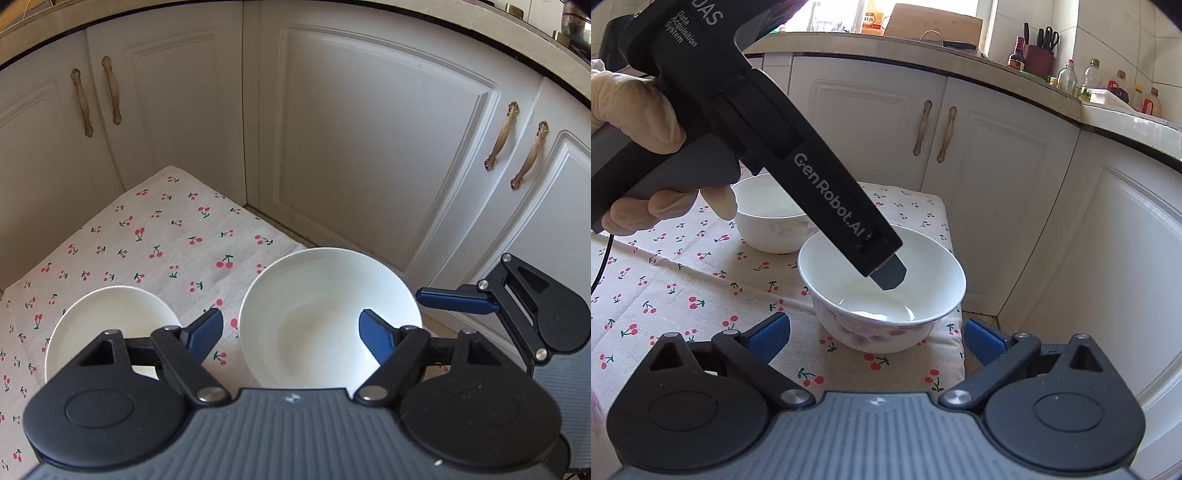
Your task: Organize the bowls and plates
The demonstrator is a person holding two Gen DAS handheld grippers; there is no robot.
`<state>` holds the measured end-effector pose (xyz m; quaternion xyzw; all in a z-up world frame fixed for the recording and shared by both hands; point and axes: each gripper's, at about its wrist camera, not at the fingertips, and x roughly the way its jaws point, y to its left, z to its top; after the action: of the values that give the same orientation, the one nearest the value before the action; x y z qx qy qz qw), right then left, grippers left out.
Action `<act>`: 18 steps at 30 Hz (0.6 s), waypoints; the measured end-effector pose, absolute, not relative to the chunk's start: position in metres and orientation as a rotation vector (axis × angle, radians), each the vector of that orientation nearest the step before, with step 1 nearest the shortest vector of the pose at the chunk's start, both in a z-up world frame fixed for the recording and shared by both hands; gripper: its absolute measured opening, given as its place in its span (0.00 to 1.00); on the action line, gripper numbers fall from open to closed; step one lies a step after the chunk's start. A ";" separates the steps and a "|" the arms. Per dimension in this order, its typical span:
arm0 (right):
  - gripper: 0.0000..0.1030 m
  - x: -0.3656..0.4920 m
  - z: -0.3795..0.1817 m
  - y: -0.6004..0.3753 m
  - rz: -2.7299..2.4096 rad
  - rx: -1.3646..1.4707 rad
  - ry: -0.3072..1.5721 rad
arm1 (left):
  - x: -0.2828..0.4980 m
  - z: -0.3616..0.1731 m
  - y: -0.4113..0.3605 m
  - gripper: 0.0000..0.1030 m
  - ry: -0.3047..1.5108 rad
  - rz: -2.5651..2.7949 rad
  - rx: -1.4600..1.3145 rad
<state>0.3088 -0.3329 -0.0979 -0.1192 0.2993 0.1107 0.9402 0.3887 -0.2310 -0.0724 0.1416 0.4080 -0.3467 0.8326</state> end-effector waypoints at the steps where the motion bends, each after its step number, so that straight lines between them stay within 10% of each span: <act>1: 0.98 0.310 -0.098 -0.333 0.224 -0.242 0.612 | 0.390 -0.073 -0.232 0.77 0.867 -0.738 0.303; 18: 0.88 0.324 -0.098 -0.339 0.253 -0.223 0.610 | 0.400 -0.085 -0.240 0.73 0.892 -0.780 0.324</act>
<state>0.3244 -0.3393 -0.0983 -0.1091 0.2989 0.1237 0.9399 0.4000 -0.2396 -0.0852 0.1519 0.4185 -0.3659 0.8172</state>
